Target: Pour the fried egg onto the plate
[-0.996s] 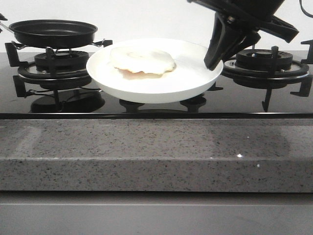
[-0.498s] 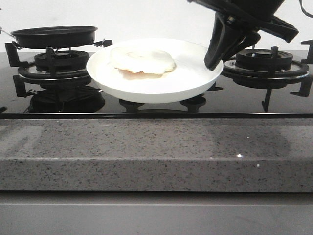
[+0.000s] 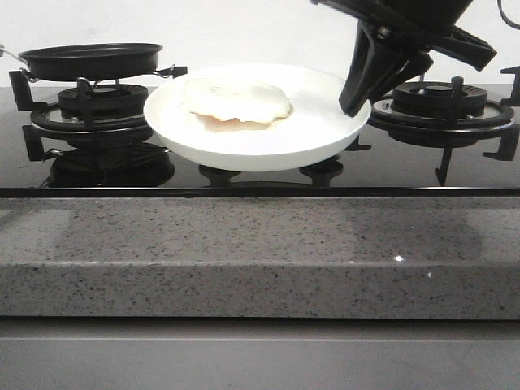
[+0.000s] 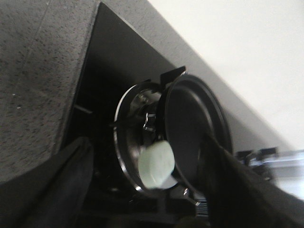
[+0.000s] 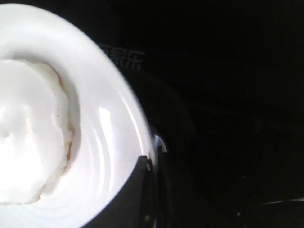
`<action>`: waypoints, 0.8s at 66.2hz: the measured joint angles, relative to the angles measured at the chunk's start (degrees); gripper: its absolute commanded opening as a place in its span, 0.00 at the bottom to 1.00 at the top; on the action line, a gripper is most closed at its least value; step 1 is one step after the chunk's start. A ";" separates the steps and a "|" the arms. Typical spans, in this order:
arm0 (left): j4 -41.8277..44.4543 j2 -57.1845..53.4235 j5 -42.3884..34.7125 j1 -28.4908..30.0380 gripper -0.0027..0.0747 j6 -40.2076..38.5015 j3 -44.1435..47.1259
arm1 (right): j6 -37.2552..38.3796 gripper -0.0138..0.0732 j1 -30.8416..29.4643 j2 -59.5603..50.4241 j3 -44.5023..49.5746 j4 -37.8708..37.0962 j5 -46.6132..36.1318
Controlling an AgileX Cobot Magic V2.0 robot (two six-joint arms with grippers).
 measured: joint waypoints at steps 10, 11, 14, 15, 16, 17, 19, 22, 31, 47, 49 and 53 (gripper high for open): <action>12.61 -7.98 -2.16 -5.63 0.63 -2.56 -0.54 | 0.00 0.08 0.00 0.00 0.00 0.00 0.00; 13.95 -9.16 -2.23 -6.43 0.63 -2.91 -0.54 | 0.00 0.08 0.00 0.00 0.00 0.00 0.00; 19.05 -11.50 -2.45 -9.55 0.63 -4.50 -0.54 | 0.00 0.08 0.00 0.00 0.00 0.00 0.00; 20.63 -12.64 -2.45 -11.00 0.63 -5.42 -0.54 | 0.00 0.08 0.00 0.00 0.00 0.00 0.00; 23.11 -13.37 -2.48 -12.02 0.63 -6.08 -0.54 | 0.00 0.08 0.00 0.00 0.00 0.00 0.00; 24.77 -14.11 -2.48 -13.07 0.63 -6.79 -0.54 | 0.00 0.08 0.00 0.00 0.00 0.00 0.00; 29.22 -15.88 -2.48 -15.81 0.63 -8.79 -0.54 | 0.00 0.08 0.00 0.00 0.00 0.00 0.00; 35.70 -18.20 -2.48 -19.70 0.63 -12.07 -0.54 | 0.00 0.08 0.00 0.00 0.00 0.00 0.00; 49.83 -24.47 -2.36 -28.71 0.63 -20.23 0.56 | 0.00 0.08 0.00 0.00 0.00 0.00 0.00; 55.06 -37.22 -5.28 -35.36 0.63 -24.69 12.29 | 0.00 0.08 0.00 0.00 0.00 0.00 0.00; 55.21 -39.49 -5.72 -35.47 0.63 -24.82 14.77 | 0.00 0.08 0.00 0.00 0.00 0.00 0.00; 55.94 -43.61 -6.90 -35.56 0.63 -24.94 18.85 | 0.00 0.08 0.00 0.00 0.00 0.00 0.00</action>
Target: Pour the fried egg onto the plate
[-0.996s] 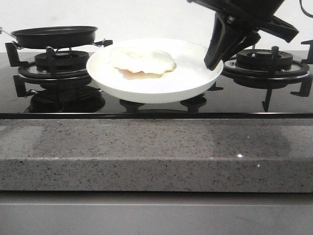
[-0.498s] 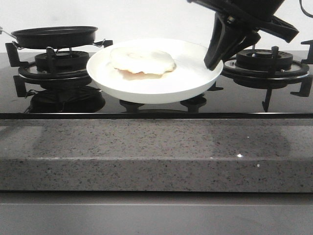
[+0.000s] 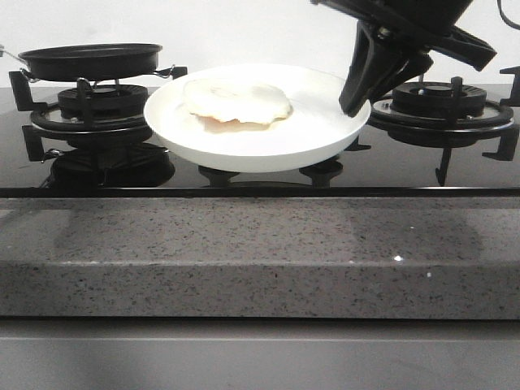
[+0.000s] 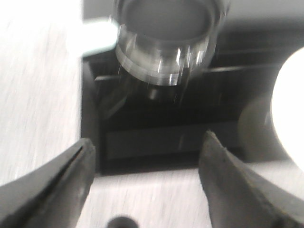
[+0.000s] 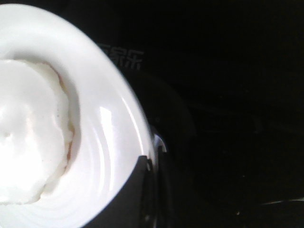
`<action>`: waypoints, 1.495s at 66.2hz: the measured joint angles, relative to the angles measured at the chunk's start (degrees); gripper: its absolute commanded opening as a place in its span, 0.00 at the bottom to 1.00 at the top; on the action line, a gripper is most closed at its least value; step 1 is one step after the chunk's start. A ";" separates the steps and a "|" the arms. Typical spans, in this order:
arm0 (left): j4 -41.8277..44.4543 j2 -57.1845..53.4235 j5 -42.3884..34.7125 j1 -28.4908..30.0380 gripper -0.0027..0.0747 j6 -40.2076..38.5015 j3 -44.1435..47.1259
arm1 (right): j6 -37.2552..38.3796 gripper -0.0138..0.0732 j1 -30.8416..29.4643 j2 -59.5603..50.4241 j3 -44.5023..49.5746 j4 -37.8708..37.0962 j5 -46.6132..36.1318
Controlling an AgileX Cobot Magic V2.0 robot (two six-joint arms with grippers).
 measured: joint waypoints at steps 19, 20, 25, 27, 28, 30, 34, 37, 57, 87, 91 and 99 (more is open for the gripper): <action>1.49 -16.29 -1.94 0.00 0.63 -0.21 15.75 | 0.00 0.08 0.00 0.00 0.00 0.00 0.00; 1.49 -16.90 -1.94 0.00 0.63 -0.21 16.31 | 0.00 0.08 0.00 0.00 0.00 0.00 0.00; 1.49 -19.38 -1.94 0.00 0.63 -0.21 18.60 | 0.00 0.08 0.00 0.00 0.00 0.00 0.00; 1.49 -19.97 -1.94 0.00 0.63 -0.21 19.34 | 0.00 0.08 0.00 0.00 0.00 0.00 0.00; 1.49 -20.49 -1.94 0.00 0.63 -0.21 19.65 | 0.00 0.08 0.00 0.00 0.00 0.00 0.00; 1.49 -20.93 -1.94 0.00 0.63 -0.21 20.09 | 0.00 0.08 0.00 0.00 0.00 0.00 0.00; 1.49 -21.75 -1.94 0.00 0.63 -0.21 21.04 | 0.00 0.08 0.00 0.00 0.00 0.00 0.00; 1.49 -21.88 -1.94 0.00 0.63 -0.21 21.34 | 0.00 0.08 0.00 0.00 0.00 0.00 0.00; 1.49 -21.88 -2.02 0.00 0.63 -0.21 21.90 | 0.00 0.08 0.00 0.00 0.00 0.00 -0.23; 1.49 -21.88 -2.18 0.00 0.63 -0.21 21.90 | -0.34 0.08 -4.40 5.09 -19.43 -1.61 8.20; 1.49 -21.88 -2.28 0.00 0.63 -0.21 21.90 | -0.34 0.08 -5.32 7.91 -23.79 -1.61 10.32; 1.49 -21.88 -2.41 0.00 0.63 -0.21 21.90 | -0.22 0.08 -6.43 12.72 -30.06 -1.61 13.94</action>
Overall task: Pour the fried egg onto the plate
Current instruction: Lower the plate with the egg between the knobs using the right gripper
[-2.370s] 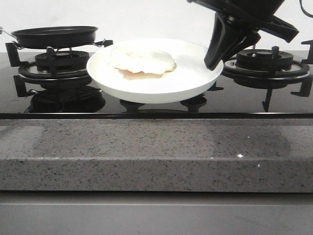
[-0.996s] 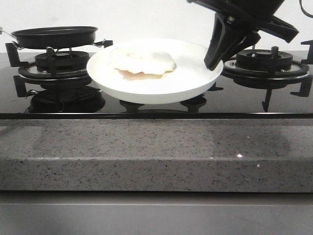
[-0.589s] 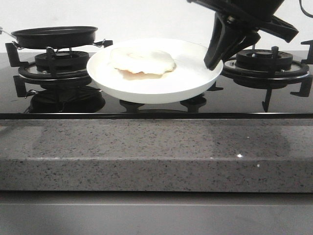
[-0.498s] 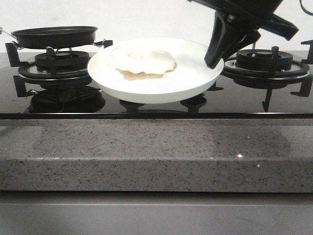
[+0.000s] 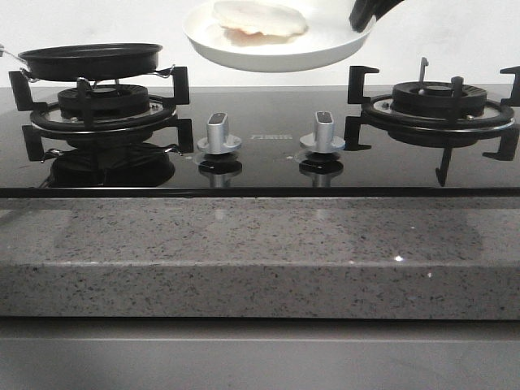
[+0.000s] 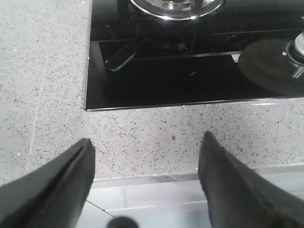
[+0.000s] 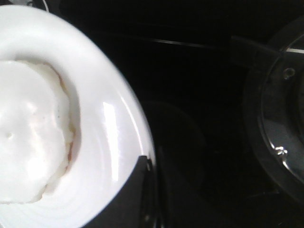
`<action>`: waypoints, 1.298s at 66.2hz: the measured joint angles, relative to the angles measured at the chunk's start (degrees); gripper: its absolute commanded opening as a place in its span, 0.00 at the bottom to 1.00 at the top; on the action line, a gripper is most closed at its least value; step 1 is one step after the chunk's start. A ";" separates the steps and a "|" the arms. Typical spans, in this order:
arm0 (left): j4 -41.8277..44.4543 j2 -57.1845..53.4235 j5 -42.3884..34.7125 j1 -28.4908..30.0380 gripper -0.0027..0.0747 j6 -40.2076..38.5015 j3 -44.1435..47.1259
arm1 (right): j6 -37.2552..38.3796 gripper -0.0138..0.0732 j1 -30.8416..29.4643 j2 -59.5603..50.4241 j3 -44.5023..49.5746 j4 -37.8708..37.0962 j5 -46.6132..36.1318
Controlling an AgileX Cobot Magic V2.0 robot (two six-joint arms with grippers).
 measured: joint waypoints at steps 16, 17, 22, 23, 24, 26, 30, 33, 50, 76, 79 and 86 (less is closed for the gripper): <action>-0.55 0.00 0.00 0.00 0.63 0.00 0.00 | 4.17 0.08 -0.84 10.68 -11.81 0.00 5.97; -0.65 0.00 0.00 0.00 0.63 0.00 0.00 | 4.48 0.08 -0.84 11.28 -12.37 -0.05 6.26; -0.64 0.00 0.00 0.00 0.63 0.00 0.00 | 5.95 0.08 -0.84 14.08 -14.61 -0.05 7.57; -0.64 0.00 0.00 0.00 0.63 0.00 0.00 | 6.25 0.08 -0.84 14.60 -15.14 -0.05 7.80; -0.64 0.00 0.00 0.00 0.63 0.00 0.00 | 6.60 0.08 -0.84 15.34 -15.47 -0.05 8.12; -0.75 0.00 0.00 0.00 0.63 0.00 0.00 | 7.13 0.08 -0.84 16.04 -15.89 -0.05 8.61; -0.75 0.00 0.00 0.00 0.63 0.00 0.00 | 8.17 0.08 -0.84 17.82 -16.66 -0.05 9.24; -0.87 0.00 0.00 0.00 0.63 0.00 0.00 | 8.85 0.09 -0.84 18.69 -16.88 -0.14 9.62; -1.08 0.00 0.00 0.00 0.63 0.00 0.00 | 10.30 0.42 -0.84 20.28 -17.13 -0.27 10.08; -1.21 0.00 0.00 0.00 0.63 0.00 0.00 | 10.30 0.53 -0.36 19.14 -24.38 0.44 11.44; -1.21 0.00 0.00 0.00 0.63 0.00 0.00 | 10.30 0.53 -0.06 18.37 -24.37 -0.18 11.56; -1.21 0.00 0.00 0.00 0.63 0.00 0.00 | 10.30 0.53 2.09 15.06 -23.89 -3.31 11.56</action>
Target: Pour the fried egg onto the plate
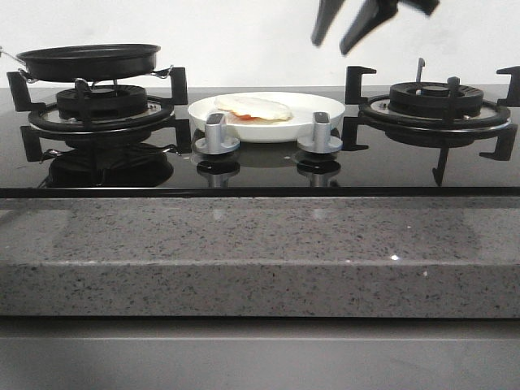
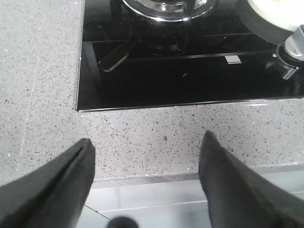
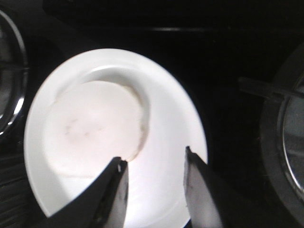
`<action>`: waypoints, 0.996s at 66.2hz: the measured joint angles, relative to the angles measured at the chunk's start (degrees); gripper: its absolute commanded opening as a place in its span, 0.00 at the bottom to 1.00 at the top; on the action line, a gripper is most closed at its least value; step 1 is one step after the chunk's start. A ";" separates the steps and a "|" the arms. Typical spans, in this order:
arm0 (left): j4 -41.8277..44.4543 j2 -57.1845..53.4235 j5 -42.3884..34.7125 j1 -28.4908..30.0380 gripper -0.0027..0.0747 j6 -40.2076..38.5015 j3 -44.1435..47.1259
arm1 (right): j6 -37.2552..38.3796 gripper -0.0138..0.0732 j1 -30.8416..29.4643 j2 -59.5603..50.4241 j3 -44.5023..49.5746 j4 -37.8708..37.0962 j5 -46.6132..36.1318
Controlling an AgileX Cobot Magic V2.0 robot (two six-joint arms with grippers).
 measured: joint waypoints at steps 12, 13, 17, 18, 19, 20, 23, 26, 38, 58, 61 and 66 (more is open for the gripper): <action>0.00 0.00 0.00 0.00 0.63 0.00 0.00 | -0.12 0.53 3.35 -9.64 7.79 -5.61 0.12; 0.00 0.00 0.00 0.00 0.63 0.00 0.00 | -0.12 0.53 3.38 -10.94 9.22 -5.95 0.11; 0.00 0.00 0.00 0.00 0.63 0.00 0.00 | -0.21 0.53 3.49 -14.67 13.39 -6.98 0.11; 0.00 0.00 0.00 0.00 0.63 0.00 0.00 | -0.26 0.53 3.49 -15.66 14.53 -7.27 0.11; 0.00 0.00 0.00 0.00 0.63 0.00 0.00 | -0.36 0.53 3.49 -16.67 15.68 -7.54 0.11; 0.00 0.00 0.00 0.00 0.63 0.00 0.00 | -0.48 0.53 3.49 -17.71 16.88 -7.83 0.11; 0.00 0.00 0.00 0.00 0.63 0.00 0.00 | -0.63 0.53 3.49 -21.47 21.27 -8.54 0.11; 0.00 0.00 0.00 0.00 0.63 0.00 0.00 | -1.08 0.53 3.49 -24.87 25.17 -8.98 0.11; 0.00 0.00 0.00 0.00 0.63 0.00 0.00 | -1.89 0.53 3.49 -41.94 43.90 -9.35 -3.52; 0.00 0.00 0.00 0.00 0.63 0.00 0.00 | -2.10 0.53 3.49 -66.62 67.76 -12.92 -8.36; 0.00 0.00 0.00 0.00 0.63 0.00 0.00 | -2.10 0.53 3.49 -69.31 70.72 -13.59 -8.48; 0.00 0.00 -0.12 0.00 0.63 0.00 0.00 | -2.10 0.53 3.49 -74.07 74.94 -14.06 -8.48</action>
